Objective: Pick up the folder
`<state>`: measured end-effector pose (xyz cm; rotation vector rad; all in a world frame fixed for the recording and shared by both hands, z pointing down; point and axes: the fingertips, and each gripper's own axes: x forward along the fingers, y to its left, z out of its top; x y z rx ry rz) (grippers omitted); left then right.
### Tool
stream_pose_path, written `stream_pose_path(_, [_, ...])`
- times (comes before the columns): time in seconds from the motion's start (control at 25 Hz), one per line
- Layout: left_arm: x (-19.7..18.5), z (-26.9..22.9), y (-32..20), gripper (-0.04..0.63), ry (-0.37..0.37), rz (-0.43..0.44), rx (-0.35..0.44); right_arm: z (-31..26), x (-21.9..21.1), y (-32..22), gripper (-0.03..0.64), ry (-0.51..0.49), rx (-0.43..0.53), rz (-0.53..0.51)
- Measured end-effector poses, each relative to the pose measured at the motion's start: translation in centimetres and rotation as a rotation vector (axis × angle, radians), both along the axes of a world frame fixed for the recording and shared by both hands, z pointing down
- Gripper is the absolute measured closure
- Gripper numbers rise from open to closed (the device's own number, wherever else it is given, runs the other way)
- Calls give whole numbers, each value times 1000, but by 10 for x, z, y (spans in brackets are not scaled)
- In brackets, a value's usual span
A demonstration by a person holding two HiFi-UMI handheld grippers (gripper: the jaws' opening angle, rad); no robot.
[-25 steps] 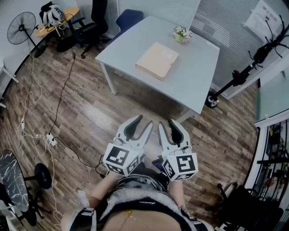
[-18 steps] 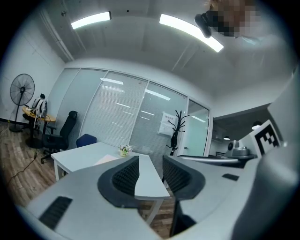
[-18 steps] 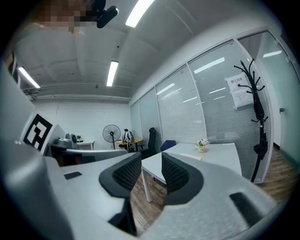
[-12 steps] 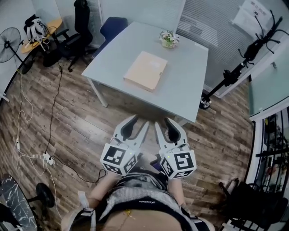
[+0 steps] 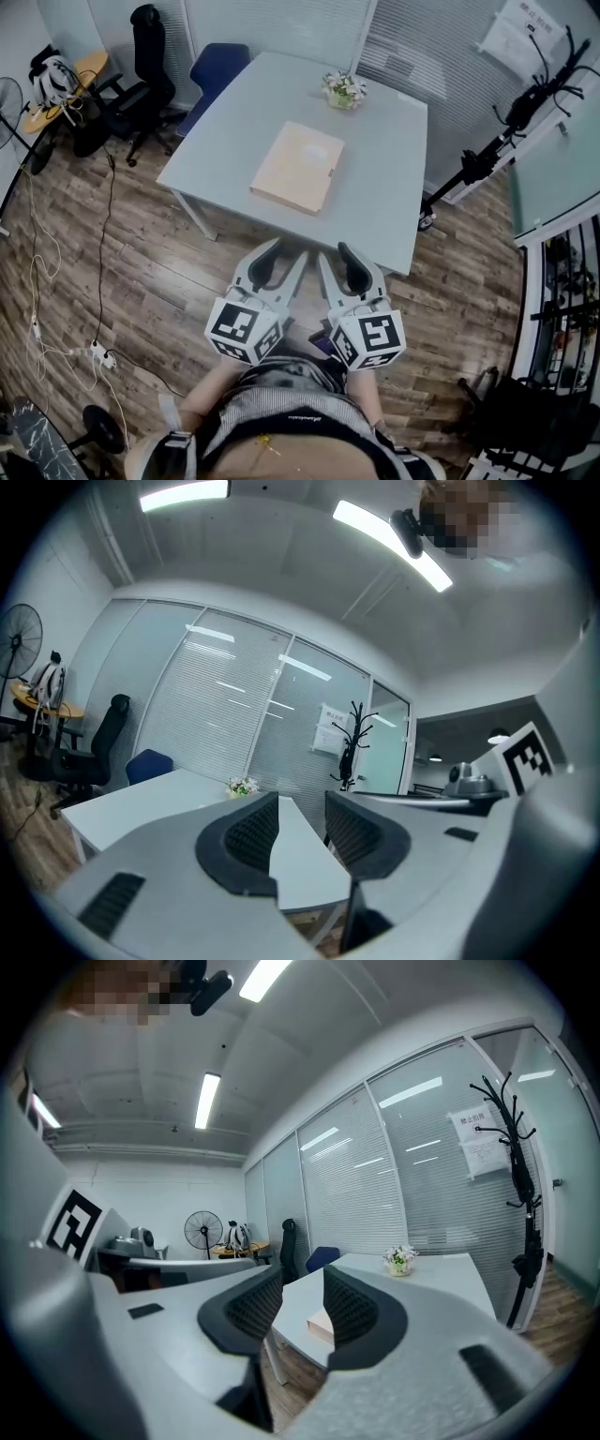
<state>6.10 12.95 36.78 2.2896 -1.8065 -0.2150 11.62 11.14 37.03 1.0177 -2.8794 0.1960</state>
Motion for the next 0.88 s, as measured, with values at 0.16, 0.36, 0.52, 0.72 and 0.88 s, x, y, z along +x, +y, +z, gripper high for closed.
stream_pose_path(0.16, [-25, 5, -17, 460, 0, 8, -9, 1, -26, -18, 479, -3, -2, 4])
stream_pose_path(0.36, [-54, 11, -31, 460, -1, 11, -21, 2, -55, -33, 479, -19, -3, 12])
stream_pose_path(0.52, [-70, 15, -38, 460, -4, 10, -29, 9, -69, -40, 479, -13, -16, 24])
stream_pose_path(0.72, [-82, 17, -46, 460, 10, 14, -41, 14, -79, -49, 478, 7, -36, 33])
stream_pose_path(0.88, [-91, 23, -56, 460, 22, 5, -53, 21, -88, -62, 471, 24, -49, 21])
